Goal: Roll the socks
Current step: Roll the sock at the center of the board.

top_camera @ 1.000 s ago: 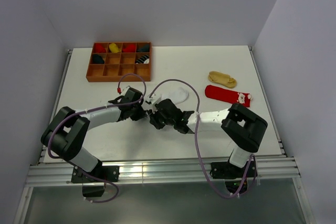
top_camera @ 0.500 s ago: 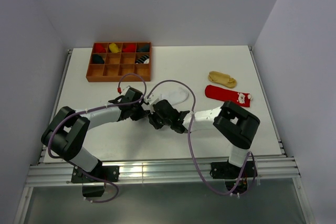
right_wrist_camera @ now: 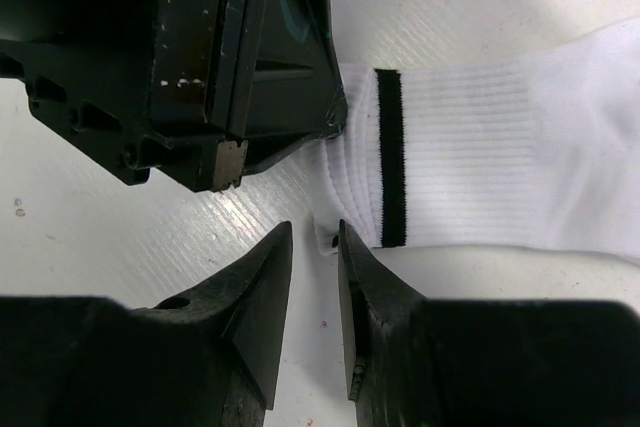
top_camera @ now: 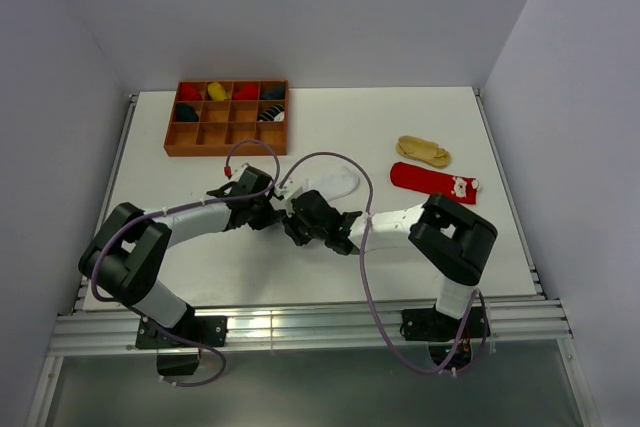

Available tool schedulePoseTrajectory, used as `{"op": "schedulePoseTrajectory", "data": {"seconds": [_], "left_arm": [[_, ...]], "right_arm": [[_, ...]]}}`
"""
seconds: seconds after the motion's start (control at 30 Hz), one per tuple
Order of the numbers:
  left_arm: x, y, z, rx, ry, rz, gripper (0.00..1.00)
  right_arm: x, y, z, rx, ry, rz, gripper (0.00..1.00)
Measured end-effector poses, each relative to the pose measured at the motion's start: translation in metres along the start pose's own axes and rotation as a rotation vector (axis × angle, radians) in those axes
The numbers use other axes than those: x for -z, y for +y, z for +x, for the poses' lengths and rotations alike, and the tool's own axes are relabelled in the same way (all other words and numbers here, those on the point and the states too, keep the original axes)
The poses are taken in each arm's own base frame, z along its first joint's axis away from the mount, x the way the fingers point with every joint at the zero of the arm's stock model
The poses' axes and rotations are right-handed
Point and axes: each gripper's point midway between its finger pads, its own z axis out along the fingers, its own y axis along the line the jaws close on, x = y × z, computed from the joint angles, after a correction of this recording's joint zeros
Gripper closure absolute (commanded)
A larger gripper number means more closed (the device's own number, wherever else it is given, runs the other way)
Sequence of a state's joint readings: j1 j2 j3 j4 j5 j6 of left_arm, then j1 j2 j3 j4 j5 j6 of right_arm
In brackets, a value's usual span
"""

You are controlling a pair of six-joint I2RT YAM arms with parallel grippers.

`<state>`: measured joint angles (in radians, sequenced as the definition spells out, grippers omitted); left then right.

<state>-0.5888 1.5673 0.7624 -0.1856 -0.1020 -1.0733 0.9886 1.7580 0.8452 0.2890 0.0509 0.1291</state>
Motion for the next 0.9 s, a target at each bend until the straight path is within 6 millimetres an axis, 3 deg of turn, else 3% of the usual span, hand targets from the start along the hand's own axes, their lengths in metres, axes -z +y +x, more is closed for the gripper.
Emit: {"op": "schedulePoseTrajectory", "data": {"seconds": [0.4,0.77,0.87,0.9], "left_arm": [[0.0,0.0,0.0,-0.009,0.002,-0.003,0.82],[0.0,0.0,0.0,-0.011,0.002,-0.005,0.81],[0.001,0.0,0.0,-0.013,0.003,-0.005,0.81],[0.001,0.0,0.0,-0.013,0.003,-0.005,0.81]], "right_arm": [[0.0,-0.005,-0.001,0.018,-0.002,0.027,0.64],[-0.015,-0.012,0.005,0.031,0.021,0.065,0.62],[-0.016,-0.012,0.005,0.035,0.027,0.069,0.66],[-0.016,-0.012,0.005,0.036,0.03,0.073,0.74]]}}
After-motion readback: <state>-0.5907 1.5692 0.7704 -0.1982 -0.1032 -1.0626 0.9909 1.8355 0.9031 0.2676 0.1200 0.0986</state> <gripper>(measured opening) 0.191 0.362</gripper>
